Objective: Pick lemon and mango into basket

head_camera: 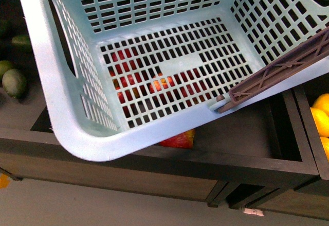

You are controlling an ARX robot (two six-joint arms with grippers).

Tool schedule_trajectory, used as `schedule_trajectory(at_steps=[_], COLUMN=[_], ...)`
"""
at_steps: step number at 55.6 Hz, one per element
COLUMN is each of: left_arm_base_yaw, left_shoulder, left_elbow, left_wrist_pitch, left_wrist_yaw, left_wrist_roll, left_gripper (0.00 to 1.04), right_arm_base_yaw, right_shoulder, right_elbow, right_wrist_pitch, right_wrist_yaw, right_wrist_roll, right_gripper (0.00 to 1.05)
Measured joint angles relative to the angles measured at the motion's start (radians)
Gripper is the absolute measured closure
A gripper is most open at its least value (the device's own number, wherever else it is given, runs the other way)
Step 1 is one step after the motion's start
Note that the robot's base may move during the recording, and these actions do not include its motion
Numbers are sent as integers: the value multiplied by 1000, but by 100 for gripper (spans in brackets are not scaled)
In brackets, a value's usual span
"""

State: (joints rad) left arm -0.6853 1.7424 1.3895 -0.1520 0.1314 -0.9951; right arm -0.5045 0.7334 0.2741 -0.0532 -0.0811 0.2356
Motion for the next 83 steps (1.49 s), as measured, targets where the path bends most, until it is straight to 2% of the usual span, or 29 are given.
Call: schedule_trajectory(at_steps=[5, 9, 23, 33, 49, 83], left_arm_base_yaw=[1, 1, 1, 1, 1, 1], left_shoulder=[0, 0, 0, 0, 0, 0], left_elbow=[0, 0, -1, -1, -1, -1], left_wrist_pitch=[0, 0, 0, 0, 0, 0], left_wrist_yaw=[-3, -5, 0, 0, 0, 0], left_wrist_roll=[-1, 2, 2, 2, 3, 3], left_gripper=[100, 100, 100, 100, 100, 100], right_arm_base_yaw=[-55, -66, -37, 29, 114, 132], right_shoulder=[279, 552, 1048, 1306, 1477, 1617], right_elbow=[60, 142, 345, 481, 623, 757], right_wrist_pitch=[179, 292, 343, 352, 344, 322], right_wrist_yaw=[21, 37, 69, 99, 111, 115], right_wrist_roll=[-63, -100, -95, 2, 50, 91], right_gripper=[9, 9, 9, 9, 9, 9])
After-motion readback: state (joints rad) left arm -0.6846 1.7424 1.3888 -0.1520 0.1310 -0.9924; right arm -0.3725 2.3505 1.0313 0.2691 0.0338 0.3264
